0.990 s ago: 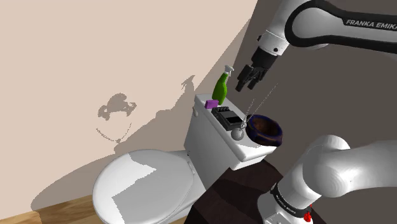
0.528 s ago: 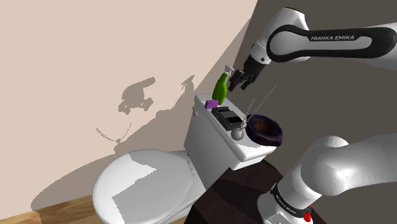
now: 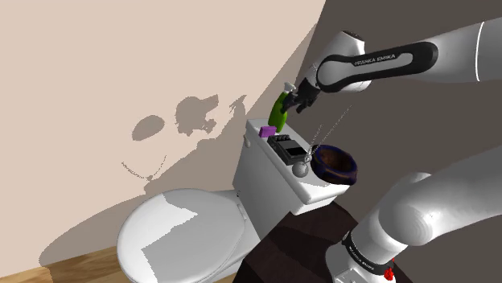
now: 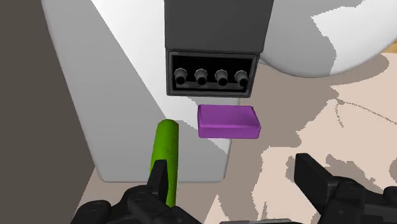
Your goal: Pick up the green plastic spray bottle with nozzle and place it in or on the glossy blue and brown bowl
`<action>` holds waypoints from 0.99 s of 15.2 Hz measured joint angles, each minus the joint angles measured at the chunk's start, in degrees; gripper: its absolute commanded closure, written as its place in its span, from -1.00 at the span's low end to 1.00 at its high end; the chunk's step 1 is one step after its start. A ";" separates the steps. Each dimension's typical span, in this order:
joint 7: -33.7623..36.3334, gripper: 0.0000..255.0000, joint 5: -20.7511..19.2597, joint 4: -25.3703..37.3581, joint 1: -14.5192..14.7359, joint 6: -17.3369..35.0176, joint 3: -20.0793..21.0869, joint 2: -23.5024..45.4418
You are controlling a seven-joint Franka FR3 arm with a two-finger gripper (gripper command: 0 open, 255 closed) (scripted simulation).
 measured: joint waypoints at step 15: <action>-6.29 -1.00 7.55 6.88 0.23 19.75 -5.75 20.28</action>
